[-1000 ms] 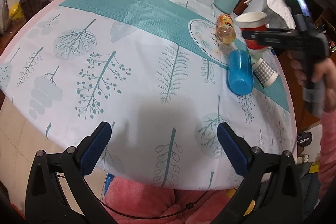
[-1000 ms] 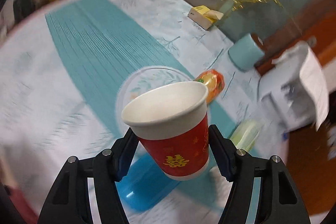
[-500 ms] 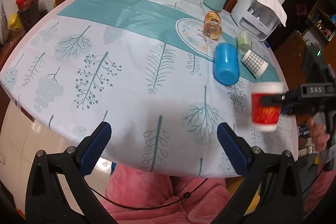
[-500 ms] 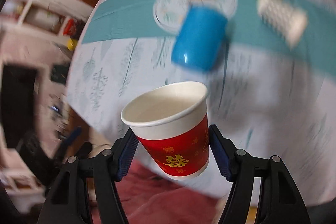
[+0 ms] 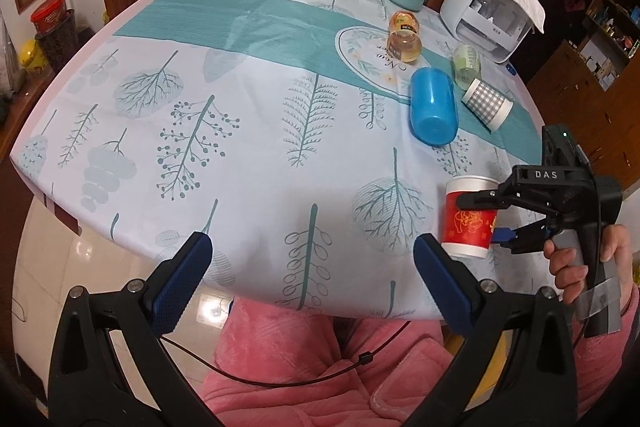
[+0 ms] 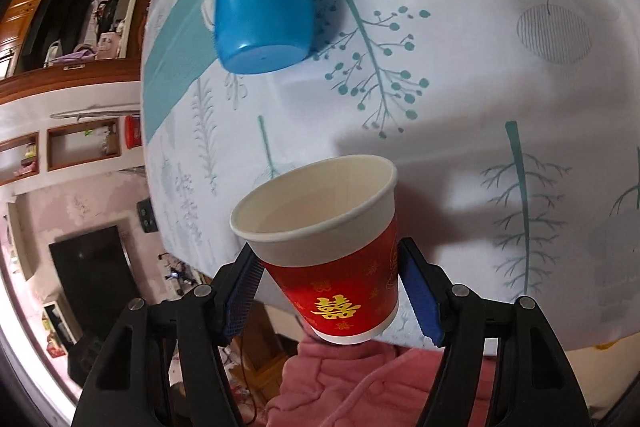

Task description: Flip cup upright

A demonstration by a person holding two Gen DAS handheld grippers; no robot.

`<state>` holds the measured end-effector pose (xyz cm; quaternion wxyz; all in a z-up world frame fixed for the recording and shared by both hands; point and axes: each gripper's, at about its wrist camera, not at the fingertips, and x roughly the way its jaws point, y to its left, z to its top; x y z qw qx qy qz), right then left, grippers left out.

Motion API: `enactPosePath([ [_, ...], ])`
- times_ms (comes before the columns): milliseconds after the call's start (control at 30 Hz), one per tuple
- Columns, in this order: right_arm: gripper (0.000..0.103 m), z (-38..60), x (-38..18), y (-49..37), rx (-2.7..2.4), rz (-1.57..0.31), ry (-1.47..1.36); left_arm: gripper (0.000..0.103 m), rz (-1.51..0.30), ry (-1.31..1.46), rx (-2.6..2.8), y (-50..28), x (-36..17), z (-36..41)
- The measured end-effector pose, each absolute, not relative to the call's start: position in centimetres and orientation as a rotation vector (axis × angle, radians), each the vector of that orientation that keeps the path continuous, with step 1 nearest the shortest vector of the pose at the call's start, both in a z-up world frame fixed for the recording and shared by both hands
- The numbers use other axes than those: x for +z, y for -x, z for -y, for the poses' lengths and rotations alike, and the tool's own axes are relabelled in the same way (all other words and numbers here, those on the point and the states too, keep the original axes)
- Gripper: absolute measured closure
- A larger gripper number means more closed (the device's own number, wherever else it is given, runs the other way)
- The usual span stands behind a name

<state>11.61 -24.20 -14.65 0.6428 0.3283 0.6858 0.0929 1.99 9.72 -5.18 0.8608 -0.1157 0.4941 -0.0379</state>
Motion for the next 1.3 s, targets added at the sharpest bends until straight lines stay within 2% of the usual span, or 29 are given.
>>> enactPosePath([
  [67, 0.032, 23.8, -14.4, -11.3, 0.206, -1.583, -0.751, 0.003, -1.05, 0.238, -0.079, -2.2, -5.5, -9.5],
  [167, 0.022, 23.6, -14.2, -11.5, 0.205, -1.595, -0.747, 0.003, -1.077, 0.232, -0.101, -2.6, -6.1, -9.0],
  [367, 0.019, 25.8, -12.8, -10.3, 0.225, -1.522, -0.813, 0.003, -1.12, 0.196, -0.132, -3.9, -6.5, -7.6],
  [467, 0.01, 27.2, -11.0, -9.5, 0.259, -1.429, -0.916, 0.003, -1.134, 0.157, -0.17, -4.6, -6.3, -6.4],
  [567, 0.009, 28.7, -7.6, -6.9, 0.248, -1.281, -0.948, 0.003, -1.167, 0.136, -0.212, -5.7, -6.3, -4.7],
  [700, 0.009, 31.4, -4.1, -4.0, 0.106, -1.136, -0.817, 0.003, -1.22, 0.117, -0.282, -7.1, -6.7, -1.5],
  [867, 0.009, 33.0, -2.3, -1.0, 0.01, -1.022, -0.66, 0.003, -1.311, 0.177, -0.35, -8.5, -8.8, 2.4],
  [967, 0.009, 33.0, -3.1, 0.8, -0.03, -1.011, -0.597, 0.003, -1.345, 0.226, -0.397, -9.1, -10.0, 4.3],
  [1100, 0.009, 34.1, -7.8, 2.4, -0.053, -1.063, -0.565, 0.003, -1.372, 0.248, -0.424, -9.8, -11.0, 6.2],
  [1300, 0.009, 35.0, -12.0, 3.8, -0.098, -1.096, -0.564, 0.003, -1.387, 0.181, -0.401, -11.9, -11.8, 8.2],
])
